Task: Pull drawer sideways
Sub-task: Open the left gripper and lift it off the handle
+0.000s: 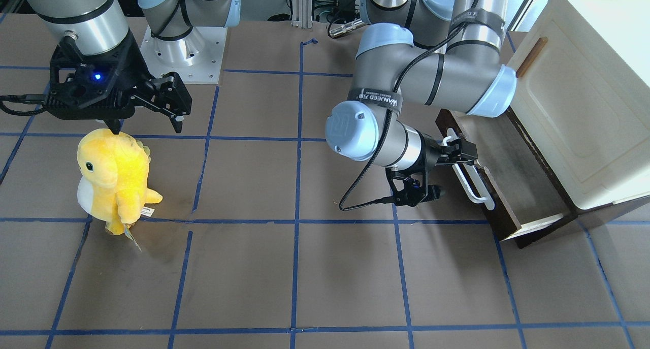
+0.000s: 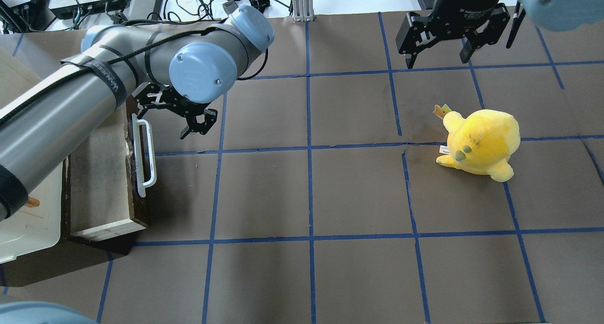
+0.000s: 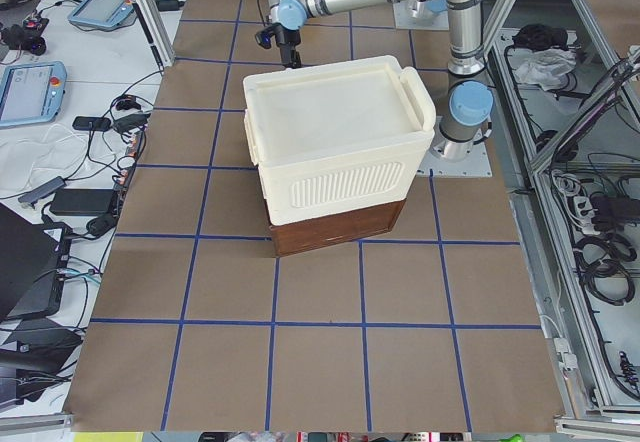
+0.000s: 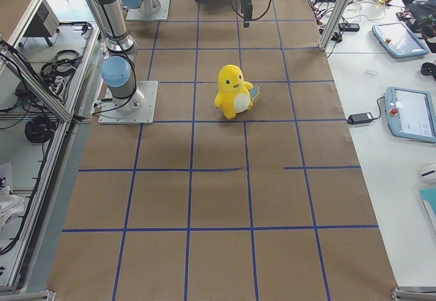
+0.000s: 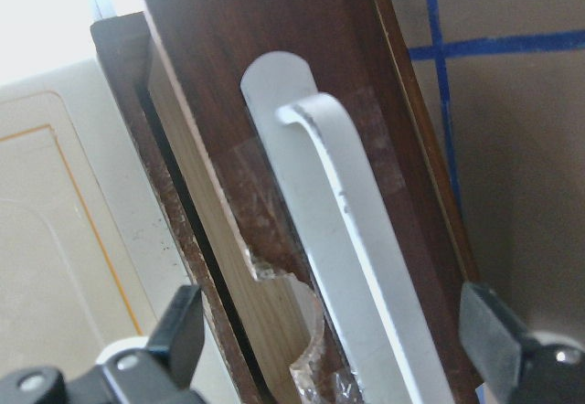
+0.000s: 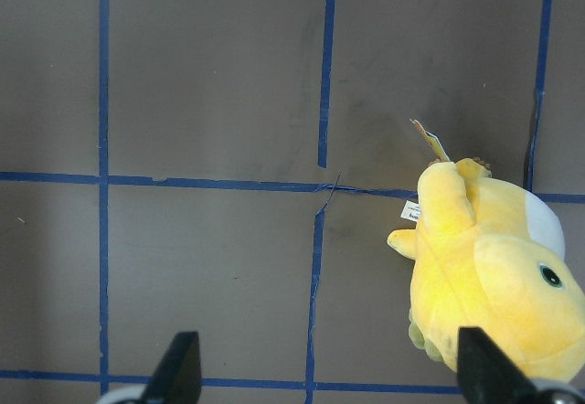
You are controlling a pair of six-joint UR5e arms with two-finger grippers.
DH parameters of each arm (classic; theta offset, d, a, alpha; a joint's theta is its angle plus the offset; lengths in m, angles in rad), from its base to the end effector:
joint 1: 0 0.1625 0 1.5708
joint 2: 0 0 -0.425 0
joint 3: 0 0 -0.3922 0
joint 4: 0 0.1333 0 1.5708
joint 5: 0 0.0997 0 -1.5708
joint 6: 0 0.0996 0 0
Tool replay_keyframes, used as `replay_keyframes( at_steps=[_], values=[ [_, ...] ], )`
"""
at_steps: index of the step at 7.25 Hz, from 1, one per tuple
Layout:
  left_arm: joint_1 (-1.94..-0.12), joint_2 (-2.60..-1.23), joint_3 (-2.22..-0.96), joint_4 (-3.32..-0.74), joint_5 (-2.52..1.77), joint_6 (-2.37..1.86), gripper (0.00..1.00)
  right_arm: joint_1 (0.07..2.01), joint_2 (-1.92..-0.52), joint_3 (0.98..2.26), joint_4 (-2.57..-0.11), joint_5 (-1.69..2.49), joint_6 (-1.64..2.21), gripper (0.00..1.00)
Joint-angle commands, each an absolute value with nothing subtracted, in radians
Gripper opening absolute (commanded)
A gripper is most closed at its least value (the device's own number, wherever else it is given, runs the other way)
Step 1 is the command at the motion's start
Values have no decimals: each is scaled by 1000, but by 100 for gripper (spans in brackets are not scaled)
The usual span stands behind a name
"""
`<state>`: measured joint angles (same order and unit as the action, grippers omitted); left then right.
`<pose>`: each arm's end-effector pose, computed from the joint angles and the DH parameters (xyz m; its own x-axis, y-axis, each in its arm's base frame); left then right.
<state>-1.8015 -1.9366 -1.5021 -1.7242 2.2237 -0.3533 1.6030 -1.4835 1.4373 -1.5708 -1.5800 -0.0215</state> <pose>-0.2040 -0.5503 0.3299 -0.7400 0.1088 -0.6638 -0.0535 0.9742 0.2193 0.1495 -0.5285 0.5091 -0.9985 -0.0532 0.0102 -0.0536 0.9975 -0.0460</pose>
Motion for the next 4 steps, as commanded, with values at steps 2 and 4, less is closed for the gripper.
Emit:
replay_keyframes(
  at_steps=[2,4],
  values=[
    [-1783,-1760,-1431,-1724,1952,-114,97,1603,-1483,1437,-1571,-1580,-21,100],
    [-1746,-1634,-1442,-1692,1828,36,94,1603,-1483,1437,-1571,-1580,-21,100]
  ],
)
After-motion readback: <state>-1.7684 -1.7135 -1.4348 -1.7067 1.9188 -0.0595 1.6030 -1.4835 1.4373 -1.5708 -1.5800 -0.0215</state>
